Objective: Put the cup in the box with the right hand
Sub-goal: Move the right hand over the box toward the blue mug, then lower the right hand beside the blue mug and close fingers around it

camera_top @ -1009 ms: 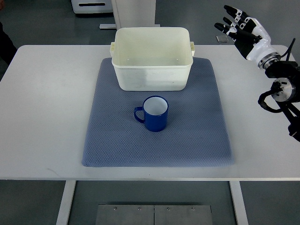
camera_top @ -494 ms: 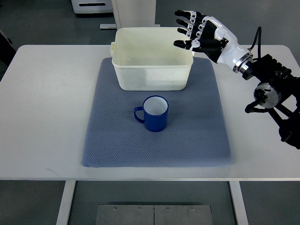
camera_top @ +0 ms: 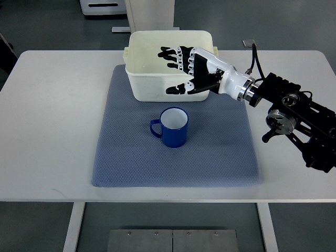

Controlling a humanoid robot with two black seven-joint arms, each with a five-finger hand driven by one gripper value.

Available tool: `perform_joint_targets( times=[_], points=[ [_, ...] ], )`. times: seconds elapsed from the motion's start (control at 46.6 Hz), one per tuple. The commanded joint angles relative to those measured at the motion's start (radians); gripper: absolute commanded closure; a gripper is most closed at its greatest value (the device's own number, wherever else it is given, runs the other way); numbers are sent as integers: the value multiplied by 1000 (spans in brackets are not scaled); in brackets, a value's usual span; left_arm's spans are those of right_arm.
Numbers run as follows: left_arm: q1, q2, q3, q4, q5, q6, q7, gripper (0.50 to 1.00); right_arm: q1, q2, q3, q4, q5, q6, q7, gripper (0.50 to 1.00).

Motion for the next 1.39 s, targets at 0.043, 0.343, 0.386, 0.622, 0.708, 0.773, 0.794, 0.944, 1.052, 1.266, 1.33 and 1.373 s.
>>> perform_joint_targets(
  times=[0.043,0.343,0.386,0.622,0.708,0.773,0.794,0.944,1.052,1.266,1.33,1.373],
  points=[
    [1,0,0,0,0,0,0,500,-3,2,-36,0,-18,0,1,502],
    [0,0,0,0,0,1,0,500,-12,23,-80,-17,-34,-5,1,502],
    [0,0,0,0,0,0,2,500,-14,25,-86,-25,-35,-7,1,502],
    [0,0,0,0,0,0,2,500,-29,40,-100,-83,-35,-17,1,507],
    [0,0,0,0,0,0,0,500,-32,43,-102,-109,-35,-17,1,507],
    [0,0,0,0,0,0,2,500,-37,45,-108,-124,-34,-17,6,507],
    [0,0,0,0,0,1,0,500,-37,45,-109,-127,-34,-17,11,507],
    [0,0,0,0,0,1,0,500,-38,43,-146,-129,-34,-17,37,507],
    [0,0,0,0,0,1,2,500,-44,42,-165,-130,-34,-17,50,507],
    [0,0,0,0,0,0,0,500,-68,48,-174,-143,-35,-31,50,507],
    [0,0,0,0,0,0,0,500,-69,51,-184,-152,-35,-45,52,507],
    [0,0,0,0,0,1,0,500,-69,51,-186,-155,-35,-53,55,507]
  ],
)
